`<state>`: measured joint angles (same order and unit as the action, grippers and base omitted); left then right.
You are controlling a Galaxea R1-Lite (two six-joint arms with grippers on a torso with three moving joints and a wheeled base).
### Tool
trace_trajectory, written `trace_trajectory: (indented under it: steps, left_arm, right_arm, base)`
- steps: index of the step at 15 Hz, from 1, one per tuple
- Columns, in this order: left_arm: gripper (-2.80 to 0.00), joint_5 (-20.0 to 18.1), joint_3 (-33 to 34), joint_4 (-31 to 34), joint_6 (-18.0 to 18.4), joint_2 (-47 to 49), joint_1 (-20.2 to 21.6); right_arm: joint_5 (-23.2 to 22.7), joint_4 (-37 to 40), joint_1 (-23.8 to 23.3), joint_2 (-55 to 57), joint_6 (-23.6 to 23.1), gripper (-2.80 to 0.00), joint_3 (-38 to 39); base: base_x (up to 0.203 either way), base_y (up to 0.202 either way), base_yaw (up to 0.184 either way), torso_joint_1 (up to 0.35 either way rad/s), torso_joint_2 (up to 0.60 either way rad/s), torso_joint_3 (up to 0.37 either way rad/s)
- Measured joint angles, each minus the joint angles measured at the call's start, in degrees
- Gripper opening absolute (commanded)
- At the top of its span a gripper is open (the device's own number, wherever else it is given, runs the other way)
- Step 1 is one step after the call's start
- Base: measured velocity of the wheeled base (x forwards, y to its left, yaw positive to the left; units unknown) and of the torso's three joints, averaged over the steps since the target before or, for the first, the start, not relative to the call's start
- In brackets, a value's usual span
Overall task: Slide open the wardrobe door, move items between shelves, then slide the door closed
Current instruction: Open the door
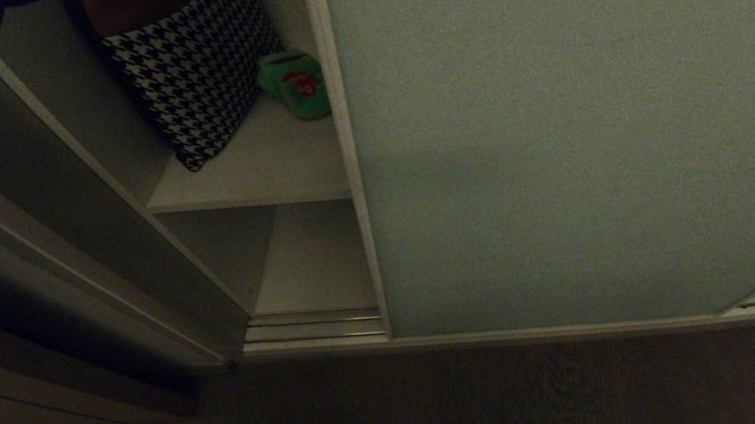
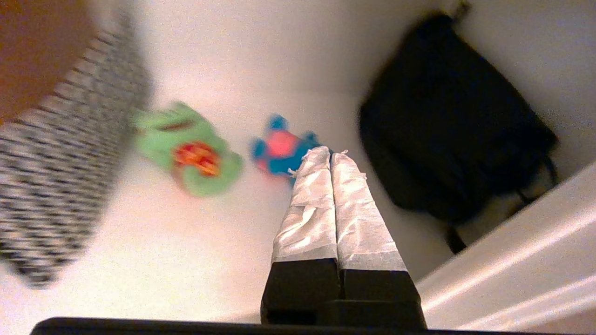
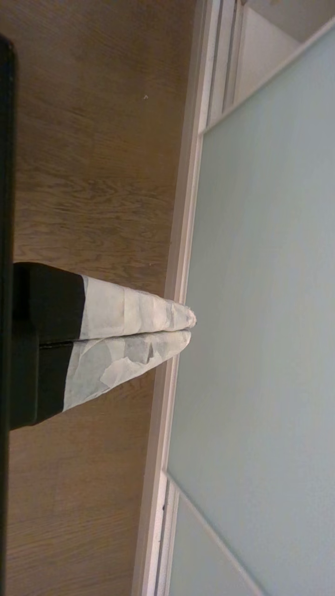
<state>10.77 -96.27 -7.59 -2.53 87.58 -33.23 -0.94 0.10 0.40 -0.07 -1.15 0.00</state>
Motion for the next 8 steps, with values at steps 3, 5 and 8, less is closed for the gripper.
trace_trajectory:
  steps: [3, 5, 8]
  left_arm:
    - [-2.8, 0.49, -1.34, -0.01, 0.67, 3.26, -4.29]
    - [-2.8, 0.69, -3.56, -0.01, 2.13, 5.78, -6.03]
    - [-2.8, 2.83, -9.51, 0.01, 2.71, 10.78, -8.16]
  right_arm:
    - [0.0, 0.0, 0.01, 0.0, 0.03, -2.8, 0.0]
    - [0.0, 0.0, 0.01, 0.0, 0.0, -2.8, 0.0]
    - [0.0, 0.0, 0.01, 0.0, 0.0, -2.8, 0.0]
  base:
    - [0.0, 0.0, 0.0, 0.0, 0.0, 0.0]
    - [0.0, 0.0, 0.0, 0.0, 0.0, 0.0]
    - [0.0, 0.0, 0.0, 0.0, 0.0, 0.0]
